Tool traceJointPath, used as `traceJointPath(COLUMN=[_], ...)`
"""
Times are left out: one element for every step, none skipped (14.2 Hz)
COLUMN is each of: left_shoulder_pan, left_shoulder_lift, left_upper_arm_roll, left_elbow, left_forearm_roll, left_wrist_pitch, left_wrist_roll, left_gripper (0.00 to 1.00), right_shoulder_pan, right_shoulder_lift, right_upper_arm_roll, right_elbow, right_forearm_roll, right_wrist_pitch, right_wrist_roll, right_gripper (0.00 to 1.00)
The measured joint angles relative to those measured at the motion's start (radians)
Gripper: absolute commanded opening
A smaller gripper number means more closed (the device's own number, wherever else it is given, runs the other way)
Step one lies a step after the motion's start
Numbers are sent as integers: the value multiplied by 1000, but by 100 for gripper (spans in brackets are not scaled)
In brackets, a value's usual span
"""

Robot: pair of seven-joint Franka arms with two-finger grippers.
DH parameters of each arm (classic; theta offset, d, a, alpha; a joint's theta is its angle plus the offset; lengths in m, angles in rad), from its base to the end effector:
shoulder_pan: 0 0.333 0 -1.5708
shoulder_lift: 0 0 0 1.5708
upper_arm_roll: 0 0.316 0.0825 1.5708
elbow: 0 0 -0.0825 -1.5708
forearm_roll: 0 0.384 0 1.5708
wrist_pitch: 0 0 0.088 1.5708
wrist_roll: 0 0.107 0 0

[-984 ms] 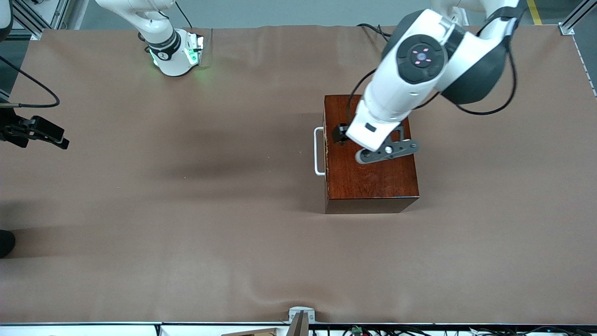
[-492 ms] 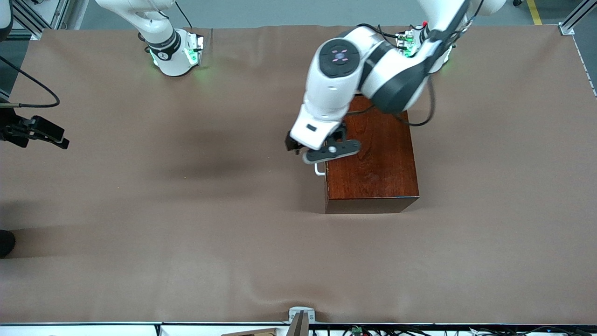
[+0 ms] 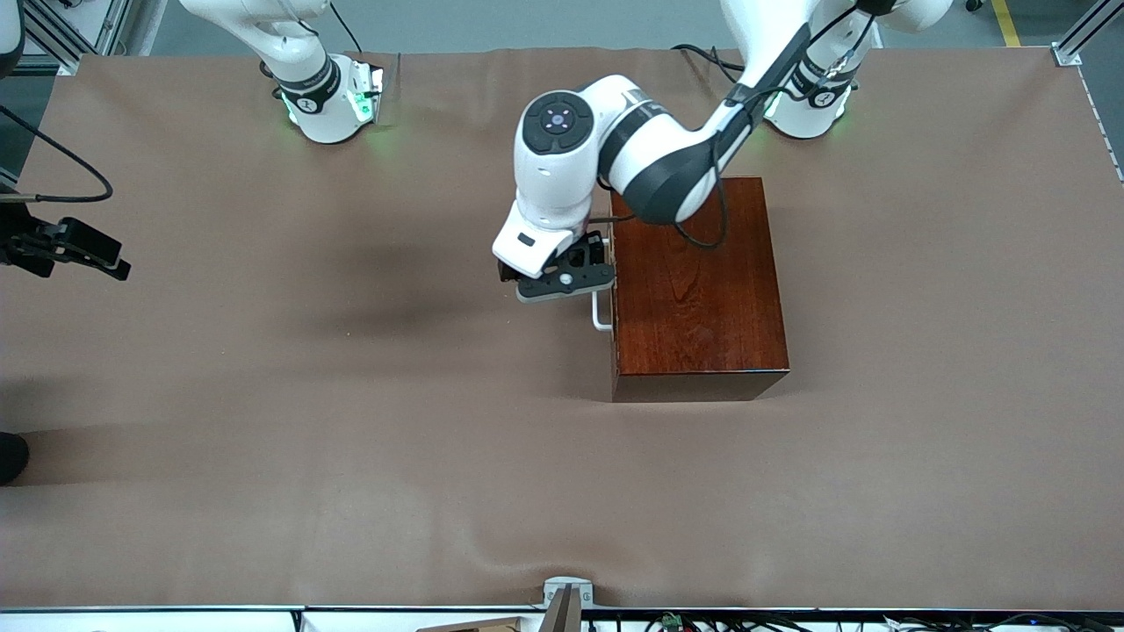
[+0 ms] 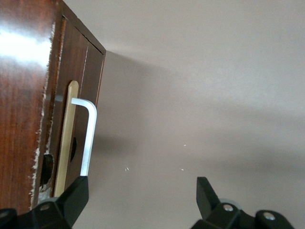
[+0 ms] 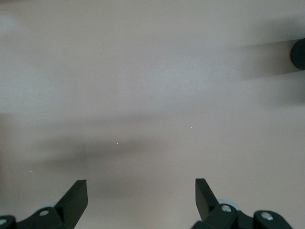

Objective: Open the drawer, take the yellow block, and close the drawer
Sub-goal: 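Reach the left gripper to the white drawer handle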

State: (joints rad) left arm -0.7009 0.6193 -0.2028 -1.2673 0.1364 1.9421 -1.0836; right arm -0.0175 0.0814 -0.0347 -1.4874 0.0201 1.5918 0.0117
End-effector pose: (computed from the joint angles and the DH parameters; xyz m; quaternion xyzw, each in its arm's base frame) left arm 0.4891 -0.5484 0.4058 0.9956 0.0875 0.0238 0.0248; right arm 0.5815 -0.0274 0.6196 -0.9994 0.0320 -0.0117 0.0084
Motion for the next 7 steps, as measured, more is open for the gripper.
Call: traceJointPath(left_shoulder_pan=[-26,-53,-74,-86,-92,-93,-93], left_shoulder_lift=[8,17,26,35,42,49,54], left_upper_arm_roll=[14,30,42,49,51,51,52], left_elbow=[0,0,0,0,0,0,0], left_forearm_roll=[17,27,33,35,36,37,37], left_wrist_pitch=[-6,-14,-24,-37,-56,-78,-98], left_wrist_roll=[0,0,0,0,0,5,18], left_gripper=[100,100,100,100,100,100,100], right_shoulder_pan=[0,0,0,0,0,0,0], right_shoulder_lift=[0,0,0,0,0,0,0], right_upper_arm_roll=[0,0,0,0,0,0,0], right_elbow=[0,0,0,0,0,0,0], right_forearm_roll=[0,0,0,0,0,0,0], right_wrist_pitch=[0,0,0,0,0,0,0], right_wrist_roll=[0,0,0,0,0,0,0], right_gripper=[100,100,100,100,100,100,100])
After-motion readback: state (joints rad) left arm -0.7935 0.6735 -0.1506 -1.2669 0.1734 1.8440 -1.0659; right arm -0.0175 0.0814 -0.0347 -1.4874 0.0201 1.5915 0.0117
